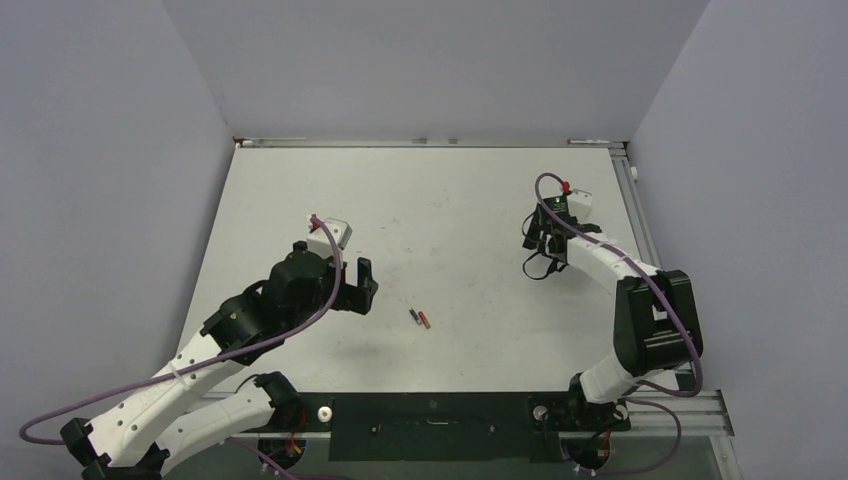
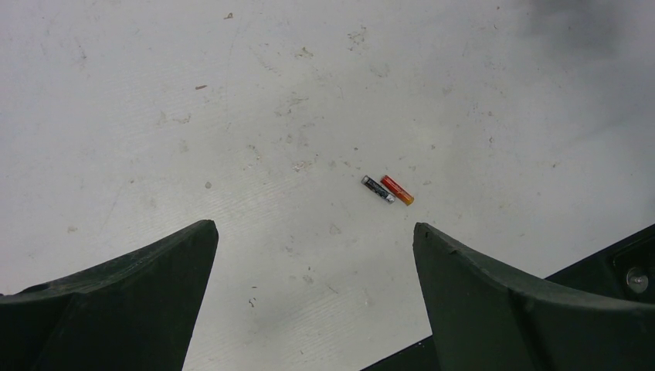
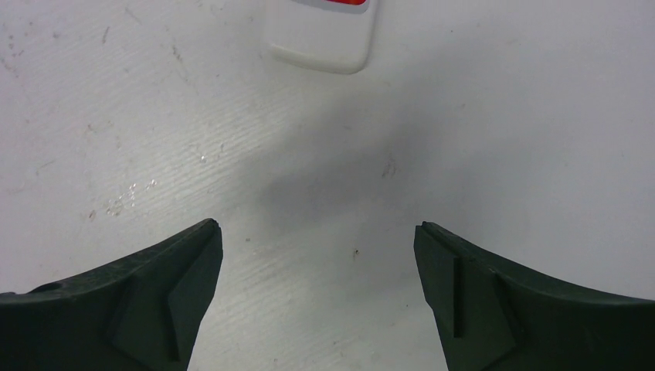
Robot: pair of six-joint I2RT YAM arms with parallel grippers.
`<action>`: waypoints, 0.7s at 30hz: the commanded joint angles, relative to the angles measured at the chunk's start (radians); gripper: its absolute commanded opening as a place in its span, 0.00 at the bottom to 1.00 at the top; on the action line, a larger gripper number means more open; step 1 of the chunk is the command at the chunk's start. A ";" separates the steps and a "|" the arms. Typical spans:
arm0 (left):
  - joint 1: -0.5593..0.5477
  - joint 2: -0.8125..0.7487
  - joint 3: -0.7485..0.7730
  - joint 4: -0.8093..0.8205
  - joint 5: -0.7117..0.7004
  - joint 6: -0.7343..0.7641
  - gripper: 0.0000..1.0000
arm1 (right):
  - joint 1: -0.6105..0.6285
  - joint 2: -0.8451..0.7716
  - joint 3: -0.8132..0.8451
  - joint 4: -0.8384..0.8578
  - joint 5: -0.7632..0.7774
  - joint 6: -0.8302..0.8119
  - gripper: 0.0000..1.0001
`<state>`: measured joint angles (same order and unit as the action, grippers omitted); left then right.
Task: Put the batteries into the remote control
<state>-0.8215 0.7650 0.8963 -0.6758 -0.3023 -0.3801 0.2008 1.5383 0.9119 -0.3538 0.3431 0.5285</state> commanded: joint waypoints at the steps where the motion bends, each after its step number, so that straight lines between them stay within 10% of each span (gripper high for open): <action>1: 0.009 -0.009 0.007 0.021 0.010 0.019 0.96 | -0.046 0.056 0.080 0.065 0.018 0.014 0.95; 21: 0.053 0.023 0.006 0.031 0.047 0.041 0.96 | -0.181 0.283 0.252 0.104 -0.058 0.038 0.93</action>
<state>-0.7921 0.7815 0.8963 -0.6762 -0.2810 -0.3550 0.0441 1.7912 1.0920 -0.2821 0.2867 0.5625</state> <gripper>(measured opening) 0.960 0.936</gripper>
